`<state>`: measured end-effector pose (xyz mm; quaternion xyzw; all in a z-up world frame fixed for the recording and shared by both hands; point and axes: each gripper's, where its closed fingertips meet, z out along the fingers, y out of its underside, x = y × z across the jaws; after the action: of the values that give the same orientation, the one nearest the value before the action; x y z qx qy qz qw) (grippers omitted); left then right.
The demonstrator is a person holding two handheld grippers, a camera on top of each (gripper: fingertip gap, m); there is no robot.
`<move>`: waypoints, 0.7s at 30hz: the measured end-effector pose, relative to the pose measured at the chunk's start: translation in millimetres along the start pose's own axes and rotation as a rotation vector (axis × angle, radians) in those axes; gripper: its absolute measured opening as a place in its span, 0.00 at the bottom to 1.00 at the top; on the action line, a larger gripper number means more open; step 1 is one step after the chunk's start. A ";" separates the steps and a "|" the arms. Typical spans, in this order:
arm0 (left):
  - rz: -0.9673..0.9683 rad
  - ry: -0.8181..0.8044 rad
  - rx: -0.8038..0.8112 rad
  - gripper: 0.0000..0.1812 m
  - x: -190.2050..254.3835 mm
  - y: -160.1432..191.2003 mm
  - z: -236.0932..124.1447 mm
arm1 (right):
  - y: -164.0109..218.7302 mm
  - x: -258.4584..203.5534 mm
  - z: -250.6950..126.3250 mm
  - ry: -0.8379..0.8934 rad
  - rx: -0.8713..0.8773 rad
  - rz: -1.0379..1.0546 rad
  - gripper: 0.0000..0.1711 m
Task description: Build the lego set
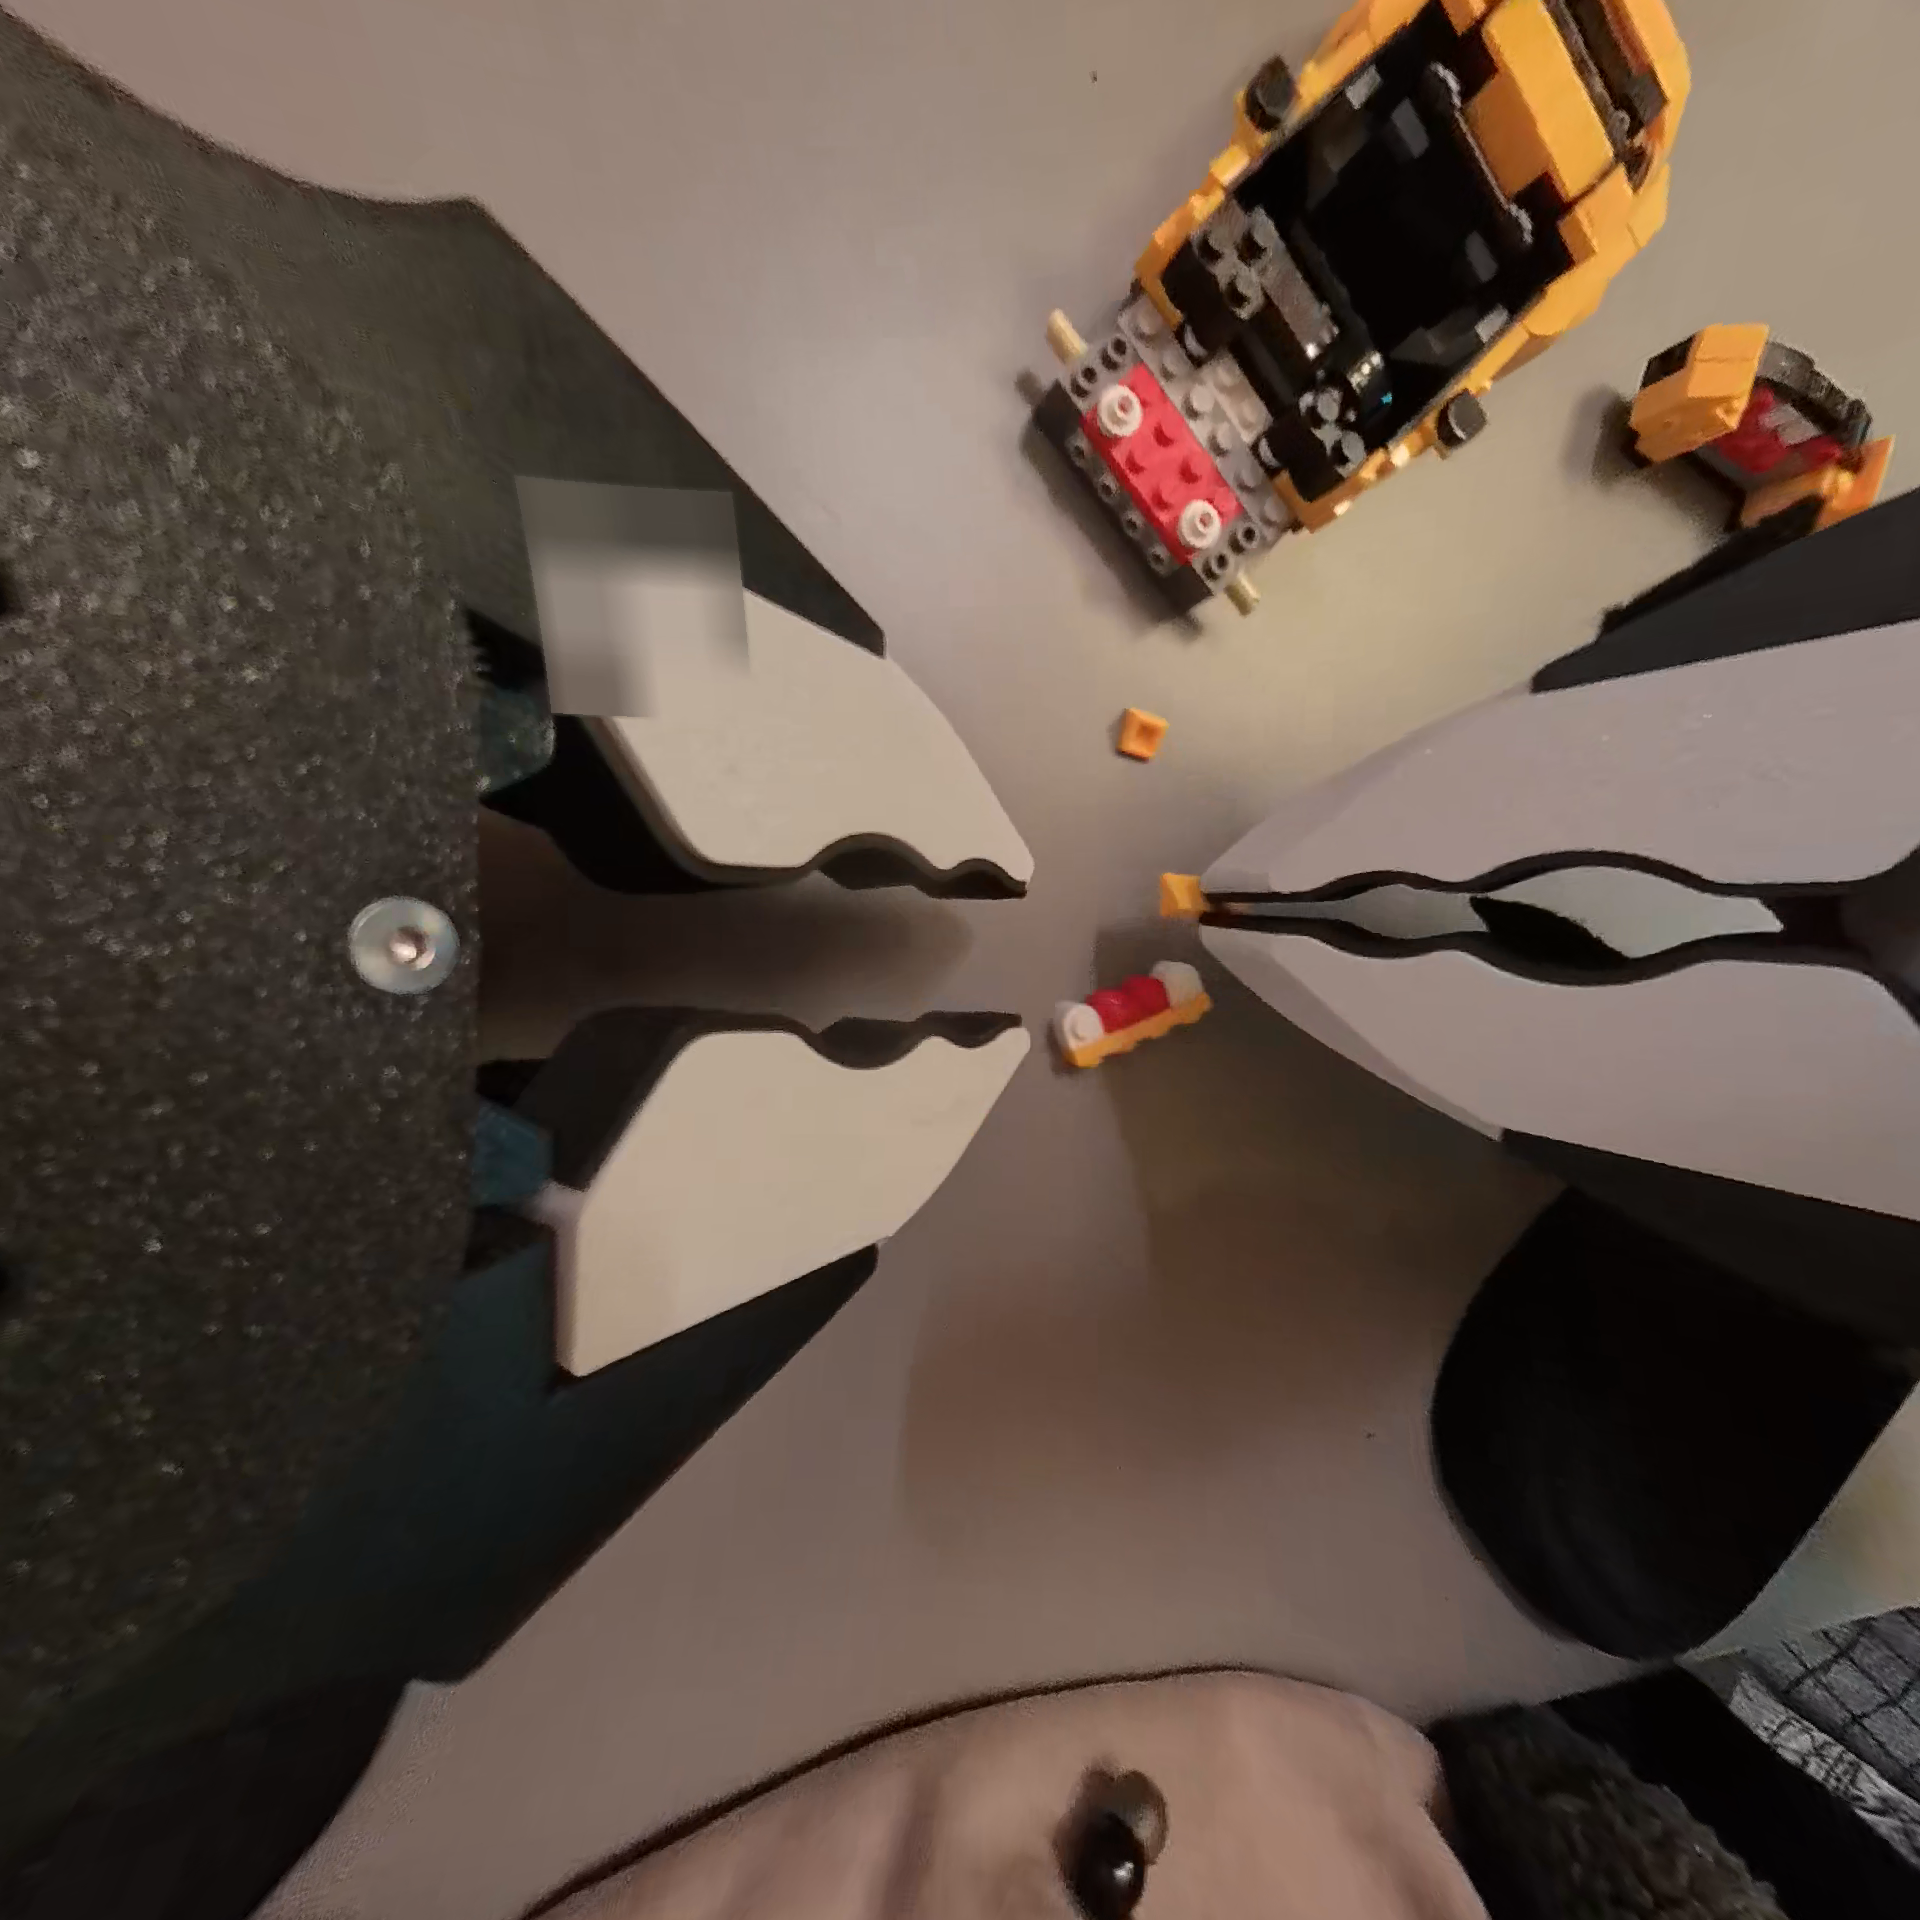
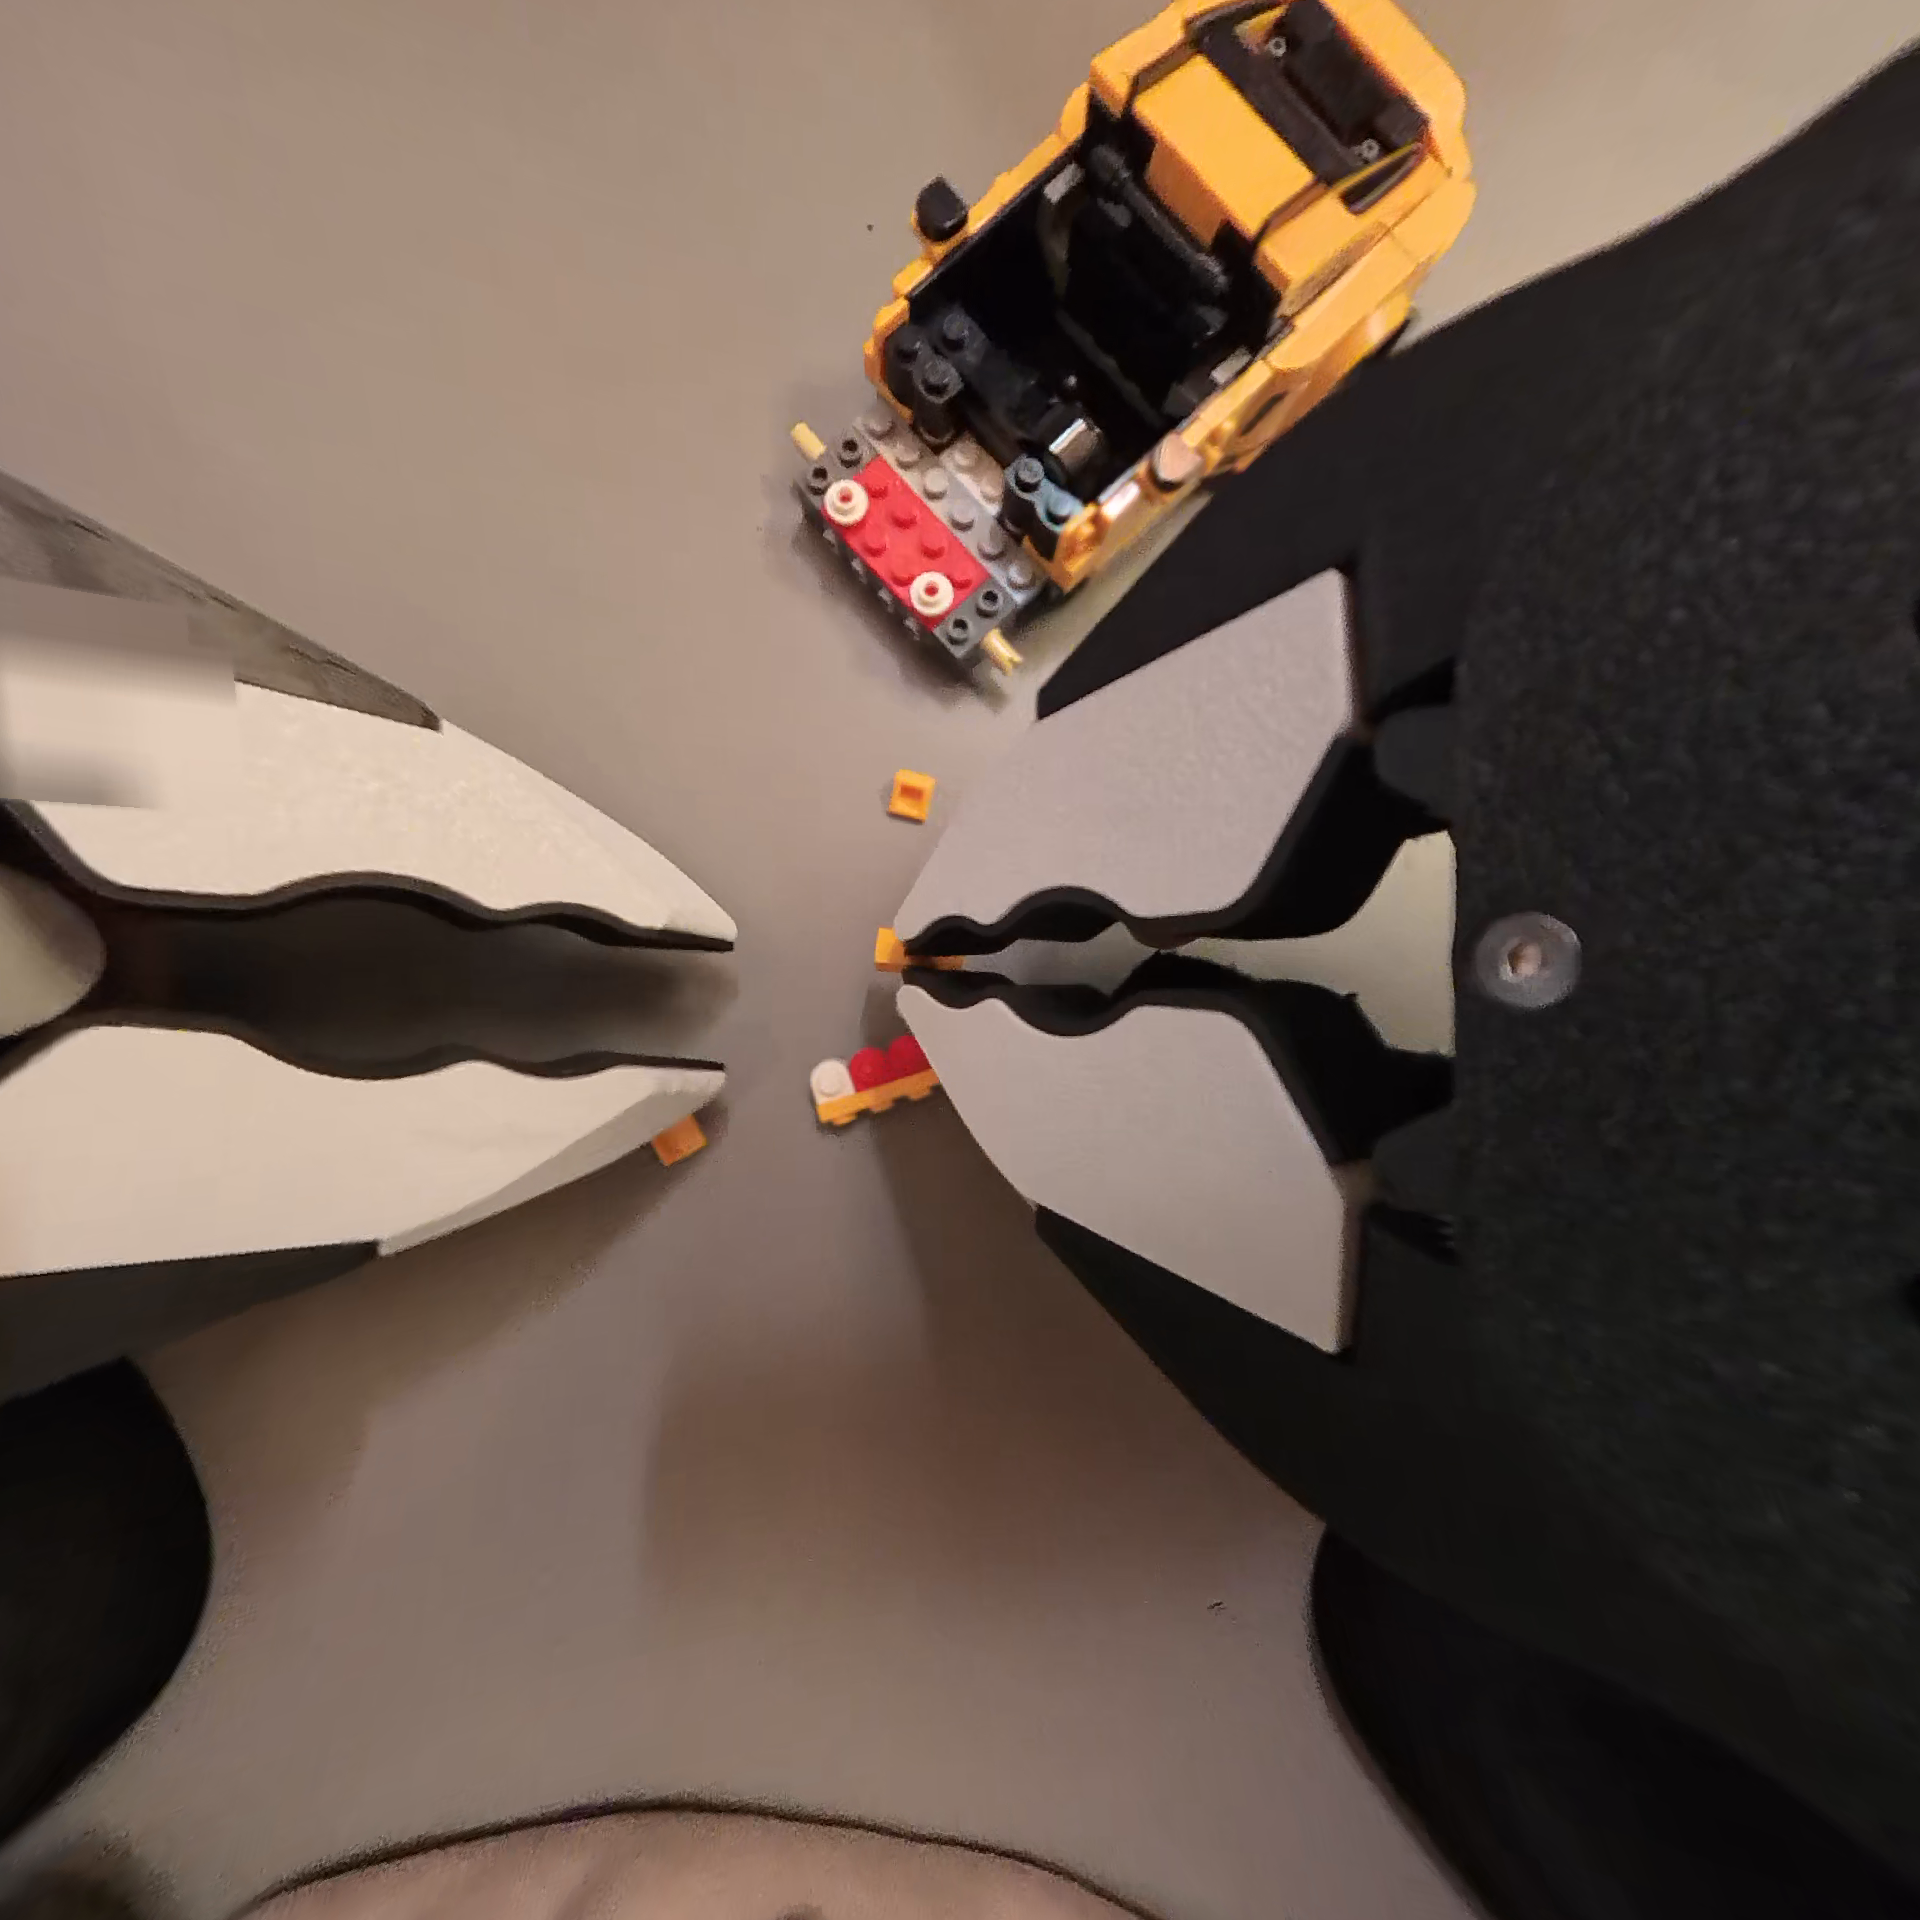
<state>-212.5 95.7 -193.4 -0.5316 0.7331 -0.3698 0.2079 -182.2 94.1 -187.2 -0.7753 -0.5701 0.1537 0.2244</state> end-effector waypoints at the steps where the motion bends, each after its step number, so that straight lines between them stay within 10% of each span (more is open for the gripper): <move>1: -0.006 0.005 -0.003 0.11 3.1 -1.7 4.2 | 2.2 -1.1 -1.0 0.002 -0.002 0.002 0.01; 21: 0.027 -0.092 -0.089 0.08 10.7 -1.7 27.6 | 5.1 -15.9 -12.9 0.043 0.081 0.030 0.01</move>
<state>-195.9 76.6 -208.8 -0.5466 0.7458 -0.3091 0.2224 -176.4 75.4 -179.1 -0.7771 -0.5467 0.1633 0.2657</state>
